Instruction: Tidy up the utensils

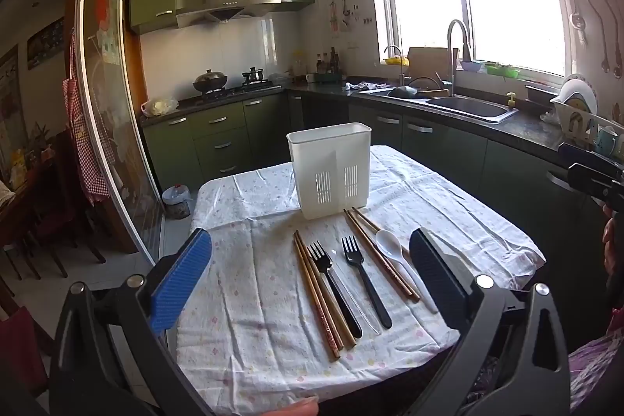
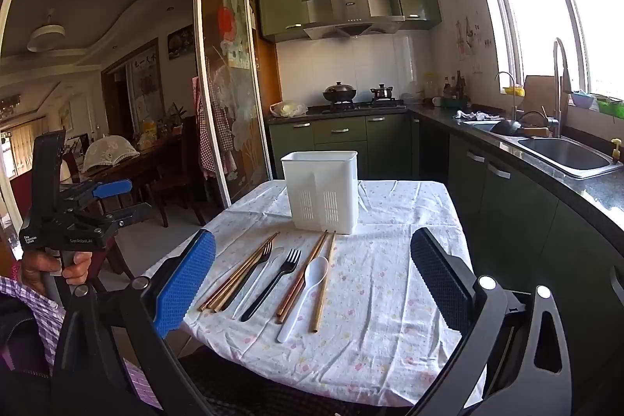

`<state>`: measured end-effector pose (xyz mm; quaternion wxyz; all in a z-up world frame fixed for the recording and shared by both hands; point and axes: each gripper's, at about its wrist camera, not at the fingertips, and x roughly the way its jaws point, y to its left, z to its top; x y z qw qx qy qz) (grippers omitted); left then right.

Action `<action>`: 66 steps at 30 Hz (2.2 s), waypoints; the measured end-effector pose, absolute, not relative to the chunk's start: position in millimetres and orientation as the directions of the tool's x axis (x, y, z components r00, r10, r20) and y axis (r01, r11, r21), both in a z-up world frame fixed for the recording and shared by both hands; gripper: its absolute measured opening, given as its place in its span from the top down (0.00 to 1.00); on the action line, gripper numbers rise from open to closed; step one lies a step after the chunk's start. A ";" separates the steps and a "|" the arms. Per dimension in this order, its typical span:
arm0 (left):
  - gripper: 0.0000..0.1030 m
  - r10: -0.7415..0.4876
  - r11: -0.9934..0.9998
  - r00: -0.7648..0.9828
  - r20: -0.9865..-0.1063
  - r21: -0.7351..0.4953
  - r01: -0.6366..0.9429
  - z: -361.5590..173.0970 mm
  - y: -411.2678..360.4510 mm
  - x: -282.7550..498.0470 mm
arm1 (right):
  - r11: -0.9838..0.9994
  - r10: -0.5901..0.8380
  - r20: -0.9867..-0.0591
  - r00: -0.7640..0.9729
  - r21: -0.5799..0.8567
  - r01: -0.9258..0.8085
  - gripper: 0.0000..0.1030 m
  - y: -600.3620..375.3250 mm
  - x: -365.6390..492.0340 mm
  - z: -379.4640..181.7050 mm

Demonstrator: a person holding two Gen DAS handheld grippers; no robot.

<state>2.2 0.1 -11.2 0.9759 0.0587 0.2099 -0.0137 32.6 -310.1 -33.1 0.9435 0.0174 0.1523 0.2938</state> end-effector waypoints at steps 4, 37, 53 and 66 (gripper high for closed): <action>0.06 -0.006 0.993 0.909 -0.416 0.107 0.055 -11.6 0.0 3.2 | 0.825 0.563 -0.279 0.778 0.124 -0.552 0.04 -309.1 33.1 -35.7; 0.06 -0.011 0.994 0.906 -0.422 0.091 0.054 -10.0 7.1 5.5 | 0.861 0.505 -0.328 0.798 0.127 -0.493 0.04 -304.3 45.3 -38.4; 0.06 -0.009 0.994 0.906 -0.424 0.093 0.053 -11.5 8.5 4.9 | 0.861 0.505 -0.330 0.797 0.125 -0.494 0.04 -303.5 45.8 -39.5; 0.06 -0.009 0.994 0.904 -0.428 0.092 0.054 -13.3 9.4 5.9 | 0.861 0.505 -0.332 0.797 0.125 -0.493 0.04 -302.8 46.1 -40.1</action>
